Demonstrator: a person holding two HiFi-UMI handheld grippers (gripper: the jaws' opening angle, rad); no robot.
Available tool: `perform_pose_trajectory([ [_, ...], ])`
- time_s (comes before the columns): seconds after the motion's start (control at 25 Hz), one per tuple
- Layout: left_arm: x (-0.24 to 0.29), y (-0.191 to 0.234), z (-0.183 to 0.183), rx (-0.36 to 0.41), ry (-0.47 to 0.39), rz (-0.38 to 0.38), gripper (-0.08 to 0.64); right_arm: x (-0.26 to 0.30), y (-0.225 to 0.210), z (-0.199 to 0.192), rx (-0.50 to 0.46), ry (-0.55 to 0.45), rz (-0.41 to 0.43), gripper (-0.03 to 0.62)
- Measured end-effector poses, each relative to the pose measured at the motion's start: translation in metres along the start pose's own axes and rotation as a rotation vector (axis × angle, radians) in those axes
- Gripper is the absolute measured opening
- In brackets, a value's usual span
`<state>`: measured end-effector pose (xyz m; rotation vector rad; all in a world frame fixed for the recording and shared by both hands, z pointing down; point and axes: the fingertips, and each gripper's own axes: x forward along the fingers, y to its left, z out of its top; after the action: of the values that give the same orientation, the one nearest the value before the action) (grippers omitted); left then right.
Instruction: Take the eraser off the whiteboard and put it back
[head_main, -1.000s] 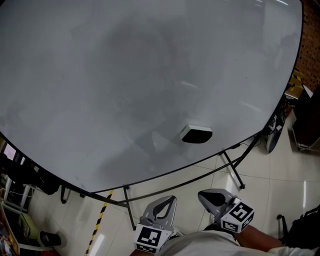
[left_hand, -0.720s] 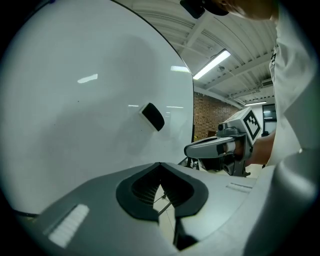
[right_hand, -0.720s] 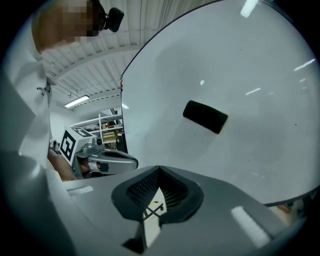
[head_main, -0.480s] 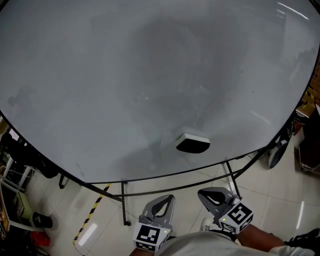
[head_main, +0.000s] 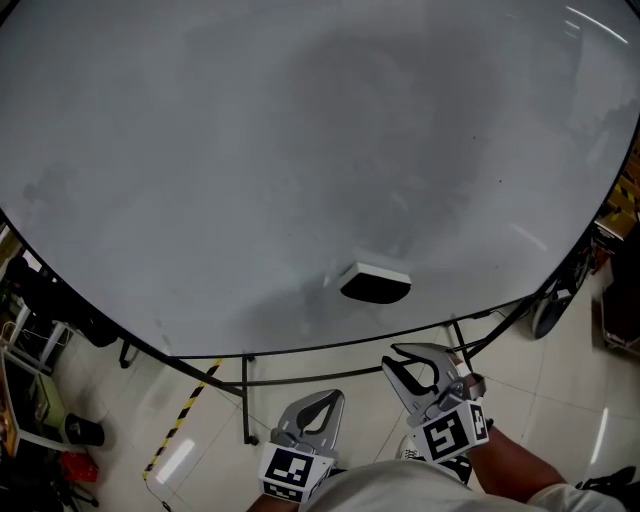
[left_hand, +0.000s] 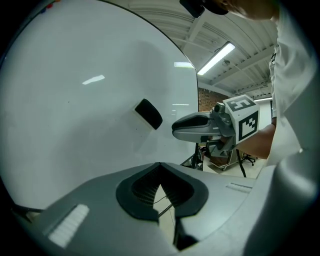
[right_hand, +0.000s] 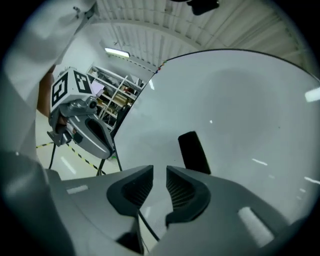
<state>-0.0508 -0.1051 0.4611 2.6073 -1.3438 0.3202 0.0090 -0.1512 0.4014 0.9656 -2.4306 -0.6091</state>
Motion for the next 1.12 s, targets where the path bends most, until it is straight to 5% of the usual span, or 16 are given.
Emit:
perform_pose_trajectory([
  [0.36, 0.000, 0.002, -0.001, 0.010, 0.001, -0.010, 0.017, 0.017, -0.020, 0.012, -0.282, 0.037, -0.150, 0.096],
  [1.12, -0.006, 0.009, -0.008, -0.028, 0.004, -0.002, 0.017, 0.073, -0.065, 0.024, -0.325, 0.080, -0.325, 0.324],
])
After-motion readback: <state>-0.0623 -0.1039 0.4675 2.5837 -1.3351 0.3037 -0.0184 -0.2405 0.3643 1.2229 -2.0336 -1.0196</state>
